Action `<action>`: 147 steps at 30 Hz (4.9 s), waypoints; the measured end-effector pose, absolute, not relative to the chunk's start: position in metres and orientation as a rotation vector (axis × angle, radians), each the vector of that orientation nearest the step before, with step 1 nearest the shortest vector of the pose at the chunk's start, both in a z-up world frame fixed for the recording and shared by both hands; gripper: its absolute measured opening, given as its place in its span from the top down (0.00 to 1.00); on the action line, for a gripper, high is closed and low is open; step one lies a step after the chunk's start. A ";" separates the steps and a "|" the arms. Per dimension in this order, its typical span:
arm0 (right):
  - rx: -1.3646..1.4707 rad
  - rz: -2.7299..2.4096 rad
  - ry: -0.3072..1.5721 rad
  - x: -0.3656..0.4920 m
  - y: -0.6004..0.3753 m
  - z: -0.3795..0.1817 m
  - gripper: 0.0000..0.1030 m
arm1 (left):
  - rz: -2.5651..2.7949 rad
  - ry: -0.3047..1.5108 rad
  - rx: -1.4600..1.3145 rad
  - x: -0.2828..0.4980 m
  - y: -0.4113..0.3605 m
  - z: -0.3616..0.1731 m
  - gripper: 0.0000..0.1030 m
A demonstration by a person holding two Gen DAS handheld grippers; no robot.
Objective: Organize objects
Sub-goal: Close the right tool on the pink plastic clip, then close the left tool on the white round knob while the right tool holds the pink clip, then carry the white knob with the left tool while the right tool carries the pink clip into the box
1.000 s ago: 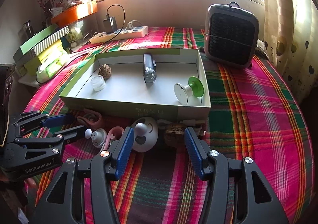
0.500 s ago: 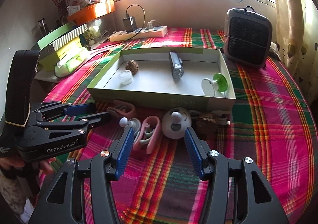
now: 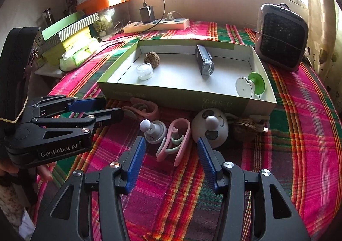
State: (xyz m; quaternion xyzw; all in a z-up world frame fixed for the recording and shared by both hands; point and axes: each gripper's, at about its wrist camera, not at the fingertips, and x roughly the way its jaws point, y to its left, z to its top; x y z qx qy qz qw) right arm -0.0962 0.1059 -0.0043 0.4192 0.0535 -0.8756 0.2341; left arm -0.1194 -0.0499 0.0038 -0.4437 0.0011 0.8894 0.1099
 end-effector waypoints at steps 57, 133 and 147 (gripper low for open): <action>1.177 -2.444 0.156 -0.080 0.155 -0.008 0.77 | 2.496 0.064 -1.279 -0.117 0.022 0.001 0.59; 1.017 -2.487 0.165 -0.104 0.141 0.035 0.77 | 2.645 0.047 -1.174 -0.129 -0.007 0.049 0.76; 1.024 -2.502 0.167 -0.144 0.139 0.040 0.77 | 2.678 0.010 -1.194 -0.153 -0.024 0.047 0.76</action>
